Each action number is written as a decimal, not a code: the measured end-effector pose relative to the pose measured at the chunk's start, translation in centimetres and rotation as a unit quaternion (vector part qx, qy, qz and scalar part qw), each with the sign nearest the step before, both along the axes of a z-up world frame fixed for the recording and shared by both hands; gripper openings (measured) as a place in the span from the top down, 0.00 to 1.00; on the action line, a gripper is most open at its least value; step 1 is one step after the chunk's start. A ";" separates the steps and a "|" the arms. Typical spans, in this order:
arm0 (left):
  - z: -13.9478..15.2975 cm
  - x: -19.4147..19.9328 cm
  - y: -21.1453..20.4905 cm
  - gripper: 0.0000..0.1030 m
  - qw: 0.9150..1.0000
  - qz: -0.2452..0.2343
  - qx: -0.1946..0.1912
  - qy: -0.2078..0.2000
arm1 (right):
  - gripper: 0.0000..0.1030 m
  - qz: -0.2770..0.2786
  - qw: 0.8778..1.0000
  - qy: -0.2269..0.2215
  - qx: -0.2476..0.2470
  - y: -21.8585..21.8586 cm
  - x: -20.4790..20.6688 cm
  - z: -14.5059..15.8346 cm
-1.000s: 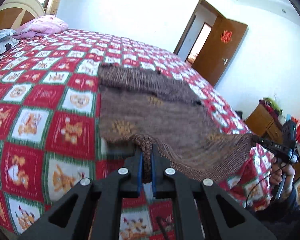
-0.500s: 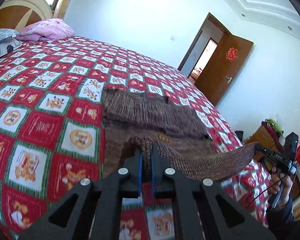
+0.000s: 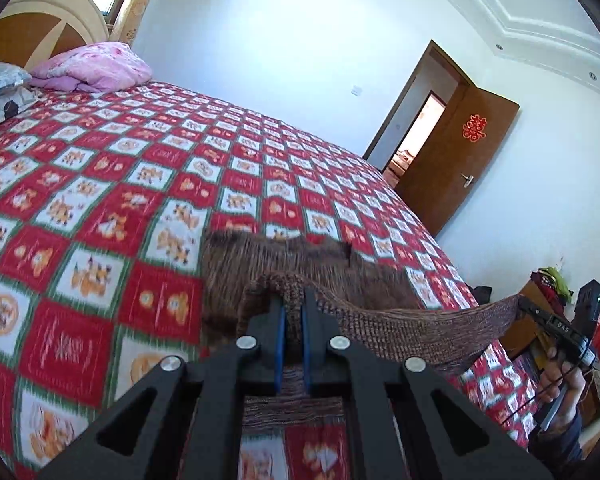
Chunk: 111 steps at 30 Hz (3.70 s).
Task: Fold small clothes
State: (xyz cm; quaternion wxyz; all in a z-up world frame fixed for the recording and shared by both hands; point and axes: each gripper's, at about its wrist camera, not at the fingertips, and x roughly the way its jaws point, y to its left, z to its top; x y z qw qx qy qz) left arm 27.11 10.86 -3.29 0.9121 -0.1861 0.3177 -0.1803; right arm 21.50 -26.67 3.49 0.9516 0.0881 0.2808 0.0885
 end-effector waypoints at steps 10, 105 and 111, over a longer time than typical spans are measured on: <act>-0.6 6.8 -1.2 0.93 1.000 0.002 0.025 0.010 | 0.96 -0.016 0.999 0.040 -0.009 0.0 8.2 -1.7; -13.4 6.3 -3.1 0.00 0.968 0.080 0.224 0.076 | 0.95 -0.012 0.984 0.165 -0.061 -2.3 4.2 -14.4; -13.4 5.7 -3.0 0.00 0.970 0.075 0.220 0.071 | 0.95 -0.009 0.984 0.159 -0.080 -1.9 1.5 -14.4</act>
